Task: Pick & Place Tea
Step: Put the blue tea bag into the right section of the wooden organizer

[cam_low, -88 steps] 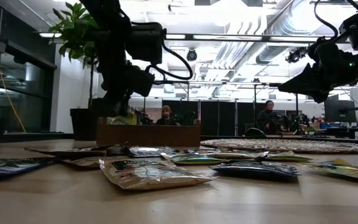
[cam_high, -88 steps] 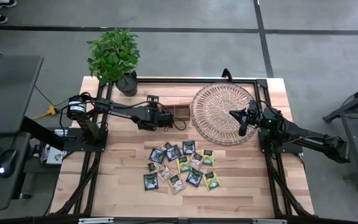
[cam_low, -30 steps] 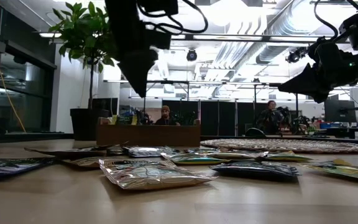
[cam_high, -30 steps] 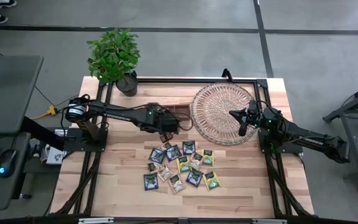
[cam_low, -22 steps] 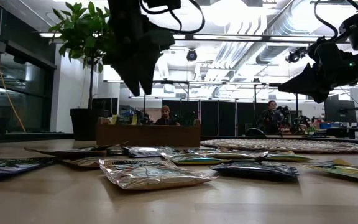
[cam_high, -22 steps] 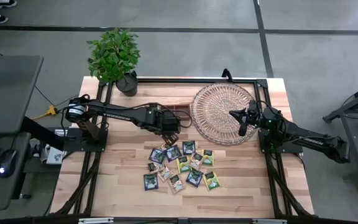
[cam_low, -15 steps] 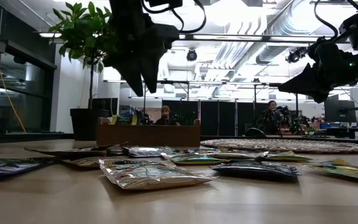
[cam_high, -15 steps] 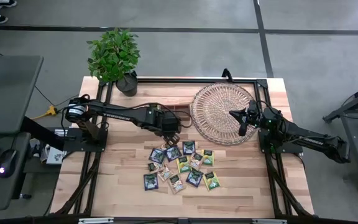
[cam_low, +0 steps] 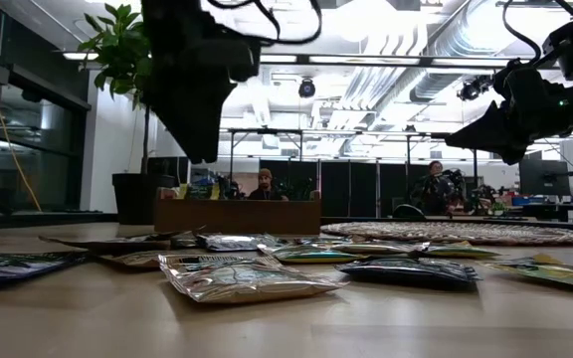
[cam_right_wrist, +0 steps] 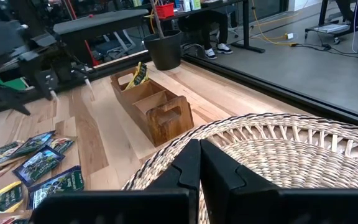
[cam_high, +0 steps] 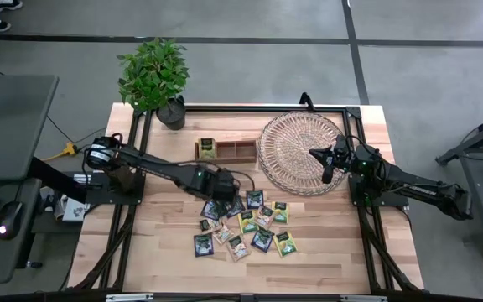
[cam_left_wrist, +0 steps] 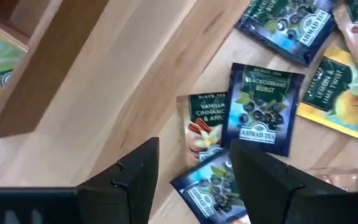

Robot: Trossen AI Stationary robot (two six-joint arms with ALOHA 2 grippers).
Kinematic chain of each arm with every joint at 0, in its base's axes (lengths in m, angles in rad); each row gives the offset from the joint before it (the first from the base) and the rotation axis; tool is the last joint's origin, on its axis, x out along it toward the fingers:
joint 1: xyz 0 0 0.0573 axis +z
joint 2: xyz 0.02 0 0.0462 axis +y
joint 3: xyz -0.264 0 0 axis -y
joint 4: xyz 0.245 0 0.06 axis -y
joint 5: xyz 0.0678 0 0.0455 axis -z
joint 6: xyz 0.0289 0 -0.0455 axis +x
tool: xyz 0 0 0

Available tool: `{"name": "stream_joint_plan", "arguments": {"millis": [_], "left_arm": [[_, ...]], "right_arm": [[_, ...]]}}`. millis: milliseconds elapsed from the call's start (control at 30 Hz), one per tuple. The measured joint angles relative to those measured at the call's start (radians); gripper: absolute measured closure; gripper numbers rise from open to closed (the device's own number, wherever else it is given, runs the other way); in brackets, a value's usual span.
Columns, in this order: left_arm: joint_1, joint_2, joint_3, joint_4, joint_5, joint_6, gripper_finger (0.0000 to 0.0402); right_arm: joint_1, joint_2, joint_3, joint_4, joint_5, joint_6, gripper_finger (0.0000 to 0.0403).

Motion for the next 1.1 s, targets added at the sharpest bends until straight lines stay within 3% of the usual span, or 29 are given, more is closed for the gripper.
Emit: {"name": "stream_joint_plan", "arguments": {"millis": [267,500,733,967,1100], "left_arm": [[-0.042,0.022,0.001,-0.034,0.013,-0.188,0.0208],[-0.046,0.112,0.029,-0.042,0.157,-0.441,0.0208],[-0.047,0.257,0.255,-0.146,0.215,-0.548,0.0208],[-0.049,0.410,0.526,-0.478,0.213,-0.523,0.0208],[-0.057,0.480,0.628,-0.529,0.213,-0.508,0.0208]], "right_arm": [[0.000,0.000,0.000,0.000,0.000,0.000,0.0394],[0.000,0.000,0.000,0.000,0.000,0.000,0.0400],[0.000,0.001,0.000,0.000,0.000,0.000,0.0394],[0.000,0.011,0.000,0.000,0.002,0.000,0.0399],[0.000,0.019,0.000,0.000,0.003,0.000,0.0399]]}}
